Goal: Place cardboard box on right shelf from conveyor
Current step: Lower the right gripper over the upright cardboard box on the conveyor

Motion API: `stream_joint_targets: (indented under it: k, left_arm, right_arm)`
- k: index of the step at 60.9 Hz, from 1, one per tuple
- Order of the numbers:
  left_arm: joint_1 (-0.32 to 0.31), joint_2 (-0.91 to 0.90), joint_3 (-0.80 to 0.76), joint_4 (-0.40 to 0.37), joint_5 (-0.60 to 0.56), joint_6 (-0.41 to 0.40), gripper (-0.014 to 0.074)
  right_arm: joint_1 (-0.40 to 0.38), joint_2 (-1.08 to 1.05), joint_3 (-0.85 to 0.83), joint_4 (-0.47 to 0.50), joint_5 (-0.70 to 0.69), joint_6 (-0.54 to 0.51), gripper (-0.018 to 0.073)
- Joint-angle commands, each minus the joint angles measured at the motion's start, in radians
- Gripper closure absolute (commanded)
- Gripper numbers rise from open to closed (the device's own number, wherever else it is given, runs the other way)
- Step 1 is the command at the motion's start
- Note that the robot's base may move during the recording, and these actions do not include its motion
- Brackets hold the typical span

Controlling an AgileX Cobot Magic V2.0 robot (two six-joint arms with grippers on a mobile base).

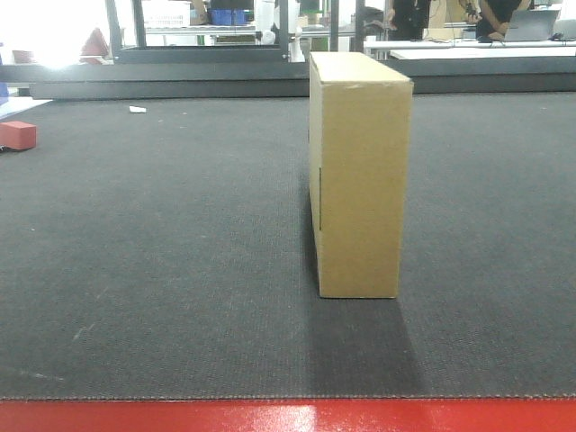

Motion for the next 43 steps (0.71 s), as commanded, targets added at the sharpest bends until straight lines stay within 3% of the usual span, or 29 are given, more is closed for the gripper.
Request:
stream_joint_targets:
  k: [1, 43]
  left_arm:
    - [-0.006, -0.014, 0.008, -0.006, -0.089, 0.0, 0.0713]
    - [-0.006, -0.014, 0.008, -0.006, -0.089, 0.0, 0.0713]
  right_arm:
    - [0.0, -0.02, -0.005, -0.009, -0.086, 0.001, 0.0535]
    - [0.0, -0.02, -0.005, -0.009, -0.093, 0.001, 0.0535]
